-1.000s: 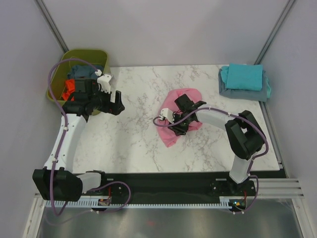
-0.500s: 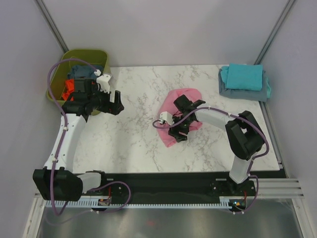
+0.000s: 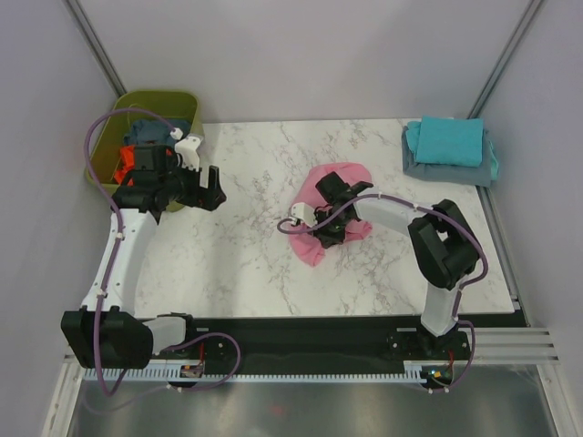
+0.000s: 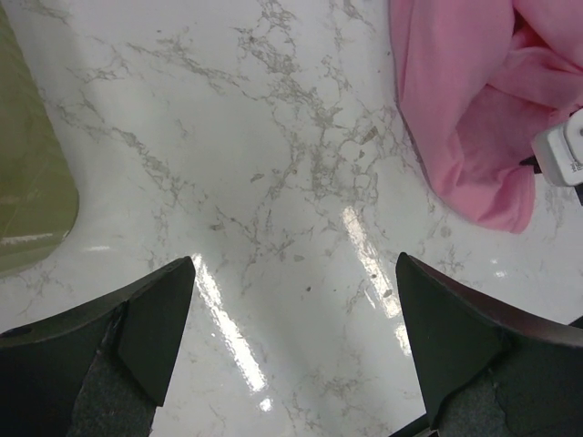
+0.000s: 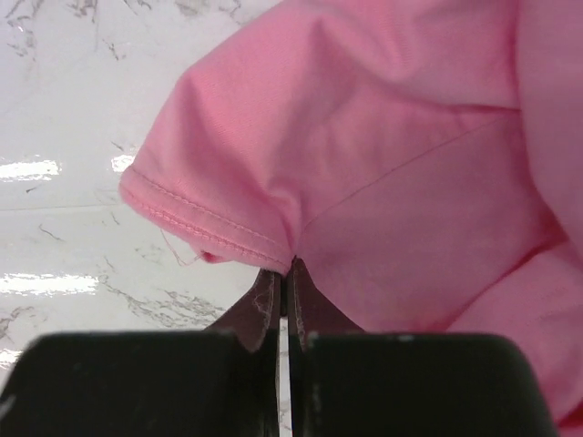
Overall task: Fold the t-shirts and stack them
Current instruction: Flatten the tshirt out
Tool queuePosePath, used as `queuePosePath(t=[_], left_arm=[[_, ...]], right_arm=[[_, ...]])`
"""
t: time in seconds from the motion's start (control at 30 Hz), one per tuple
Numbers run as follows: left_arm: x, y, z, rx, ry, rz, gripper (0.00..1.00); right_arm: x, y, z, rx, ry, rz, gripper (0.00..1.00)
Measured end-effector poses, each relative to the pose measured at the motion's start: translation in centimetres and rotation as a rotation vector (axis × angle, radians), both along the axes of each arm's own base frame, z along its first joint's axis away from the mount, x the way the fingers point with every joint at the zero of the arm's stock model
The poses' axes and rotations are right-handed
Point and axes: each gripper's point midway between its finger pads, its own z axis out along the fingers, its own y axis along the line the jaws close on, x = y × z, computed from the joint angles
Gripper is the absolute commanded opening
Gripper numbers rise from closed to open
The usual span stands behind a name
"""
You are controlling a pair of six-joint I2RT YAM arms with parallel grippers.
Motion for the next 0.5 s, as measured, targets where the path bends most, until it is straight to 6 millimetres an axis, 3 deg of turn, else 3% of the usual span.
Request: queuePosePath(t=[0.1,0.23,0.4,0.5], left_arm=[[-0.4,-1.0,0.1,-0.057,0.015,-0.025,0.99],[-0.7,-2.0,0.4,-0.108,0.023,-0.054,0.98],[-0.9,-2.6,0.6,-0.133,0.027,-0.072,0.99],[-1.1,-2.9,0.8,-0.140,0.023,-0.077,0.99]], right_arm=[[1.0,0.3,2.1,0.011,-0.047,-0.001,0.00],[4.3,2.0,8.3,0.084,-0.208,0.002,0.00],[8.8,5.0,20.8,0.257,-0.474,-0.015,0.00],[10.3,6.8,30.0,0.387,-0.651,-0.034,0.00]])
